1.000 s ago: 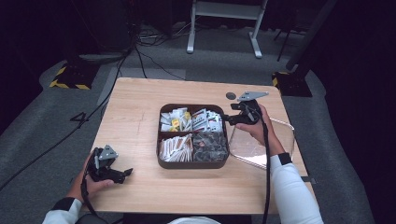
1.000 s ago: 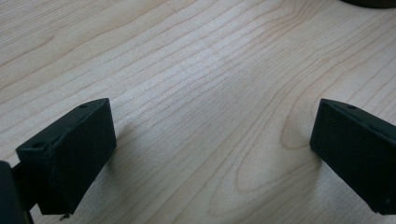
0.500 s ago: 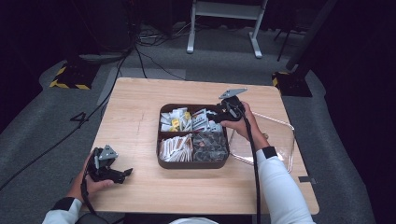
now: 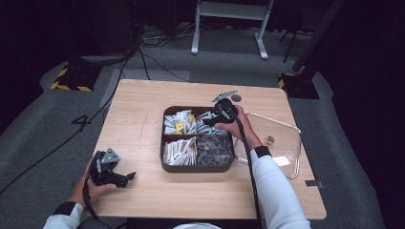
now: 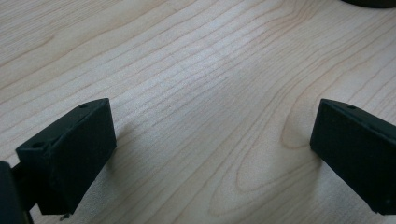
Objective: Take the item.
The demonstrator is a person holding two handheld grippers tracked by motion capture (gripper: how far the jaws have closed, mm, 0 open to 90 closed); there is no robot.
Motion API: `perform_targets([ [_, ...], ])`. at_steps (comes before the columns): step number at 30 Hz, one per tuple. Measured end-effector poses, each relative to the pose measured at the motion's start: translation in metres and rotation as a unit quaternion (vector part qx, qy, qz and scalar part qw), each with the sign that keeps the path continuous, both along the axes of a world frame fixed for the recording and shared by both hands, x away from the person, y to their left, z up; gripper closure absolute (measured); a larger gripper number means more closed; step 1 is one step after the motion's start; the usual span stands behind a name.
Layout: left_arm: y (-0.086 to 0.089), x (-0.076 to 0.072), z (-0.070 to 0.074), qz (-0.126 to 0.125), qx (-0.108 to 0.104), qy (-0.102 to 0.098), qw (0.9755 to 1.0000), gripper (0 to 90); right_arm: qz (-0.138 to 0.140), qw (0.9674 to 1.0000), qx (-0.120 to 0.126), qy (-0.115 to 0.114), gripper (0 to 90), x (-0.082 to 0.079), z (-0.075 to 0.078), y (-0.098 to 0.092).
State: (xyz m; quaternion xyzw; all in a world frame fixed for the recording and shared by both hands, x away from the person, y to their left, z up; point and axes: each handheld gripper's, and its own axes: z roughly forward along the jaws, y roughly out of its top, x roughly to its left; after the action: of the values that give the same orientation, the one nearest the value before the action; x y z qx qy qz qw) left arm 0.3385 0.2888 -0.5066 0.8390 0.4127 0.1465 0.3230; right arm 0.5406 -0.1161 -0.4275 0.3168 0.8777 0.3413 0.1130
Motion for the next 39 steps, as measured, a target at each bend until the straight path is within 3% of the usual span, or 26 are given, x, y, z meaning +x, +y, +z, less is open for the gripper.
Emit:
perform_targets([
  [11,0.000,0.000,0.000,0.000,0.000,0.000,1.0000,0.5,-0.006,0.9999,-0.006,0.010,31.0,0.005,-0.015,0.010],
  [31,0.000,0.000,0.000,0.000,0.000,0.000,1.0000,0.5,0.002,0.9998,0.008,-0.017,36.3,0.002,-0.005,0.026],
  [34,0.000,0.000,0.000,0.001,0.000,0.000,1.0000,0.5,0.003,0.9999,0.006,-0.013,42.7,0.003,-0.006,0.028],
  [35,0.000,0.000,0.000,0.000,0.000,0.000,1.0000,0.5,0.002,0.9999,0.007,-0.007,49.5,0.005,-0.009,0.028],
  [38,0.000,0.000,0.000,0.001,0.000,0.000,1.0000,0.5,0.001,1.0000,0.008,0.003,50.4,0.006,-0.011,0.028],
  [39,0.000,0.000,0.000,0.001,-0.001,0.000,1.0000,0.5,0.002,0.9999,0.008,0.009,56.6,0.007,-0.013,0.029],
])
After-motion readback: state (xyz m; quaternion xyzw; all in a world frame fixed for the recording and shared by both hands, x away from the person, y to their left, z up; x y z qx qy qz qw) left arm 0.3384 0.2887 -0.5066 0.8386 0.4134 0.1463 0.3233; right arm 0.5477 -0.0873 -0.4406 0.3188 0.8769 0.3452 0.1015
